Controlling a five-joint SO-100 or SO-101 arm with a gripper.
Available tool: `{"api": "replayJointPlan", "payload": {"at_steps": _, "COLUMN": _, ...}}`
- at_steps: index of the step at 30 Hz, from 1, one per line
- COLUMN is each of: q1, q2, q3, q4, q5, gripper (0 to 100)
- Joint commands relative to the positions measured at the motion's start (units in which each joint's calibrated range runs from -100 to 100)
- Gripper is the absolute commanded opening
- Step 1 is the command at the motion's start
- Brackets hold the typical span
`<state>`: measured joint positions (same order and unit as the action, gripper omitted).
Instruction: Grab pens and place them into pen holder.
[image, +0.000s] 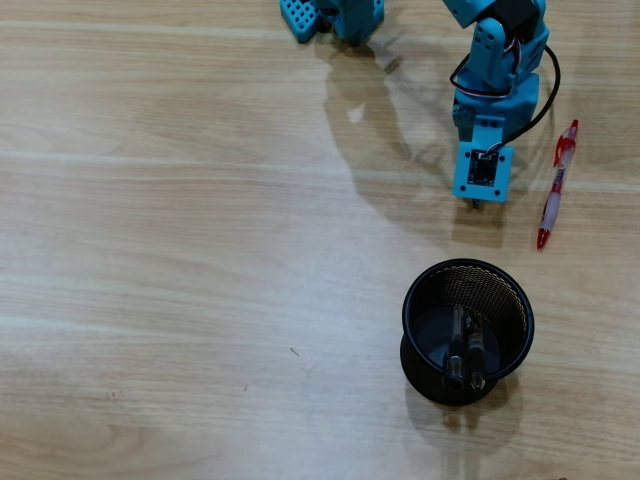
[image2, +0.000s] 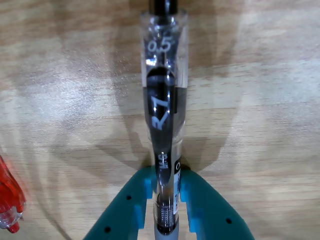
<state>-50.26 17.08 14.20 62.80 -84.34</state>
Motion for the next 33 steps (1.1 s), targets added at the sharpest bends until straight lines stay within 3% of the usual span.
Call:
{"api": "replayJointPlan", "payload": {"at_steps": 1, "q1": 1.38, "q2": -4.13, "q3": -0.53, "q4": 0.03, "q5": 0.36, "gripper": 2}}
{"api": "replayJointPlan", "payload": {"at_steps": 12, "q1": 14.73, "q2": -26.38, "q3": -0.53, "q4": 8.41, "q5": 12.51, "gripper": 2}}
{"api": "replayJointPlan", "payload": {"at_steps": 19, "q1": 25.25, "q2": -35.55, "q3": -5.15, "q4": 4.86, "q5": 26.07, "gripper": 2}}
{"api": "replayJointPlan", "payload": {"at_steps": 23, "q1": 27.54, "q2": -35.80, "q3": -12.12, "q4": -4.80, "q5": 33.09, "gripper": 2}}
{"api": "replayJointPlan", "payload": {"at_steps": 29, "q1": 27.17, "q2": -33.68, "q3": -13.11, "q4": -22.84, "q5": 32.98, "gripper": 2}}
{"api": "replayJointPlan", "payload": {"at_steps": 33, "q1": 27.26, "q2": -28.75, "q3": -14.11, "q4": -40.70, "q5": 32.98, "gripper": 2}}
